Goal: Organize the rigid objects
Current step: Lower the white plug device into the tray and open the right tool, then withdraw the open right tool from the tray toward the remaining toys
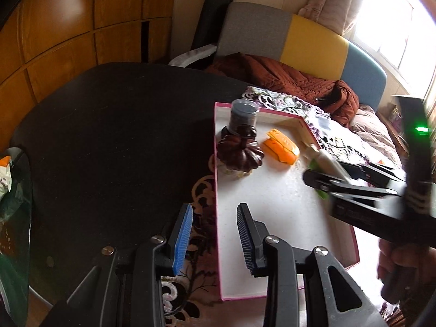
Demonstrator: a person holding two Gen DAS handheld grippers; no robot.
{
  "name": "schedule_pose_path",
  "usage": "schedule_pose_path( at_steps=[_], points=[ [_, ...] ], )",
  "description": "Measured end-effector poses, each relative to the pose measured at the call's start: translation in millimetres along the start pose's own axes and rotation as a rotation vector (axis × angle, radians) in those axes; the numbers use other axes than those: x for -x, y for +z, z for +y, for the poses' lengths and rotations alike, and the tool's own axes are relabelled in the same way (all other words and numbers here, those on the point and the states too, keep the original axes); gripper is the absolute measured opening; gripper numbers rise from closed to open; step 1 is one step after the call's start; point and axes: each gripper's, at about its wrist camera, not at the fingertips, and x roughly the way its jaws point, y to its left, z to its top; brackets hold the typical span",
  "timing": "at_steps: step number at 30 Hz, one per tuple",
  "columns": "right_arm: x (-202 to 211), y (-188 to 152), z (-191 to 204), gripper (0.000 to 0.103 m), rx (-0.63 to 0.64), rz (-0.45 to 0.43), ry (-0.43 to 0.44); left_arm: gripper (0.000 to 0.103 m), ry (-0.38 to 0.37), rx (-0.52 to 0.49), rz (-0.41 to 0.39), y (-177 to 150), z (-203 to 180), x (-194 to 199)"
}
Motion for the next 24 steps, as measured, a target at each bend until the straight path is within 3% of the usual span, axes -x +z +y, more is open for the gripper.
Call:
schedule_pose_path(
  at_steps=[4, 7, 12, 17, 24],
  points=[
    [-26.5, 8.0, -7.5, 0.053, -0.009, 0.025, -0.105, 0.033, 0.005, 0.001, -0.002, -0.4, 2.9, -0.1],
    [-36.1, 8.8, -19.9, 0.053, -0.050, 0.045, -0.127, 0.033, 0.004, 0.001, -0.002, -0.8, 4.6, -0.6],
    [-28.6, 3.4, -23.5, 0.055, -0.054, 0.029, -0.104, 0.033, 0.006, 0.007, 0.001, -1.6, 7.1, -1.9],
    [-16.6, -3.4, -18.5, 0.068, -0.072, 0.008, -0.065, 0.033, 0.006, 0.001, -0.002, -2.9, 6.0, 0.1],
    [5.5, -7.8, -19.8, 0.076, -0.117, -0.042, -0.032, 0.033, 0.007, -0.013, -0.007, -3.2, -0.9, 4.2]
  ],
)
